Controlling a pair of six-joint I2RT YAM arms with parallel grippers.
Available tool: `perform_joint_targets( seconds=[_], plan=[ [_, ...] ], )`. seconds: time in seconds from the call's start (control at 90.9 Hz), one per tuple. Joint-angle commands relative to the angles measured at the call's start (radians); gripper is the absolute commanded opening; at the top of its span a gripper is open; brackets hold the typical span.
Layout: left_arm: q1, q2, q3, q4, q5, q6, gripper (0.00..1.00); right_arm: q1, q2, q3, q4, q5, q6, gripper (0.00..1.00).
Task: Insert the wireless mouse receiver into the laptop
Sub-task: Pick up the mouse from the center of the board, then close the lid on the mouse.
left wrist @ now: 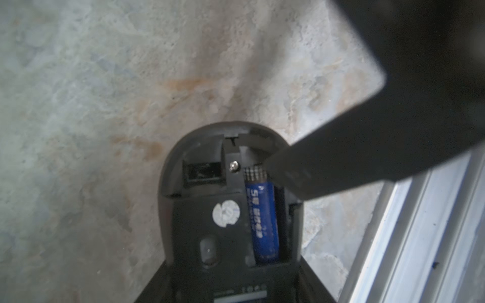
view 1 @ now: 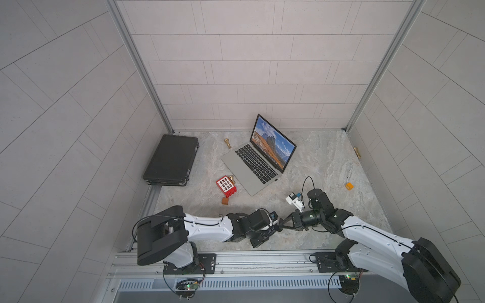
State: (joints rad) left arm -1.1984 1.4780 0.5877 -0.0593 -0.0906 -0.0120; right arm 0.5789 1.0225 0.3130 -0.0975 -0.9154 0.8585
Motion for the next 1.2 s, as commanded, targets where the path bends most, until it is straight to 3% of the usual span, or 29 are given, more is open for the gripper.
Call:
perform_joint_targets(
  seconds=[0.0, 0.836, 1.189],
  plan=[
    [-0.006, 0.034, -0.016, -0.018, 0.091, 0.068, 0.38, 0.01, 0.033, 0.036, 0.013, -0.053, -0.078, 0.0],
    [-0.036, 0.052, -0.009, -0.008, 0.063, 0.12, 0.24, 0.011, 0.231, 0.129, -0.226, -0.101, -0.331, 0.0],
    [-0.044, 0.06, -0.005, -0.012, 0.06, 0.123, 0.22, 0.012, 0.293, 0.133, -0.178, -0.083, -0.319, 0.03]
  ],
)
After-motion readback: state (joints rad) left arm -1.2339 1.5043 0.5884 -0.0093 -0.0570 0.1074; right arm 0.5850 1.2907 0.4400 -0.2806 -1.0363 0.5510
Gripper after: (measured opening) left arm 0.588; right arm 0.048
